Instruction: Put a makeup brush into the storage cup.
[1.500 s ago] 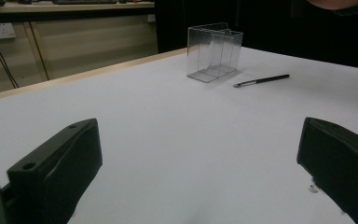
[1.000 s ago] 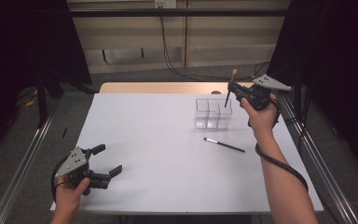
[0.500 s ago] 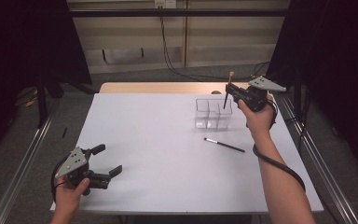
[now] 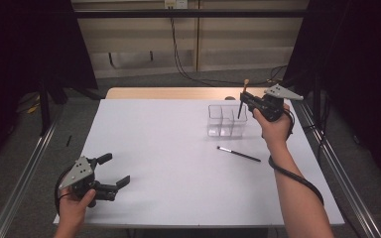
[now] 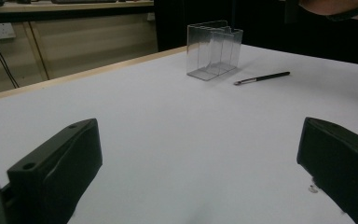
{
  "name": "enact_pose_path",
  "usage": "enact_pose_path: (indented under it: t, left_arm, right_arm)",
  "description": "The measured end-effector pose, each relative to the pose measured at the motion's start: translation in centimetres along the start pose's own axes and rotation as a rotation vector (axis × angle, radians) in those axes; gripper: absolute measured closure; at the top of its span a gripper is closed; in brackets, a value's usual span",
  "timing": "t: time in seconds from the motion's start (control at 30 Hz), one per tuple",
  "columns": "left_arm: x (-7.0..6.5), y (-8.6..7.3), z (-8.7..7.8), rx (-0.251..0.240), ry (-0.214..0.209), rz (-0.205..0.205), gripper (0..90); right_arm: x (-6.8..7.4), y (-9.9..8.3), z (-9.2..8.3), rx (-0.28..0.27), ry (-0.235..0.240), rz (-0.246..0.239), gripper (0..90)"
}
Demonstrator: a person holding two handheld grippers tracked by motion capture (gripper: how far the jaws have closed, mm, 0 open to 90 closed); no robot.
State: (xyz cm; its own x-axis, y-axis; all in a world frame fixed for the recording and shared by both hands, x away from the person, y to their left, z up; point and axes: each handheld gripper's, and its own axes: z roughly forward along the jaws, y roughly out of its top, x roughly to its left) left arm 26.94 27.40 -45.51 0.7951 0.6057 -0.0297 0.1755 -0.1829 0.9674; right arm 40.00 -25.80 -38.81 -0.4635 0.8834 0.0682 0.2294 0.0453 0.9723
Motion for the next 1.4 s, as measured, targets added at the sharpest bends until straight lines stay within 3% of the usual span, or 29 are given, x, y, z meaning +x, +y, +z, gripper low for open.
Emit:
enact_pose_path:
  t: [1.4]
  left_arm:
    - [-0.1,0.1,0.1,-0.001,-0.002,0.009,0.0]
  right_arm:
    - [-0.1,-1.8,0.5,0.043,0.0,0.004,83.6]
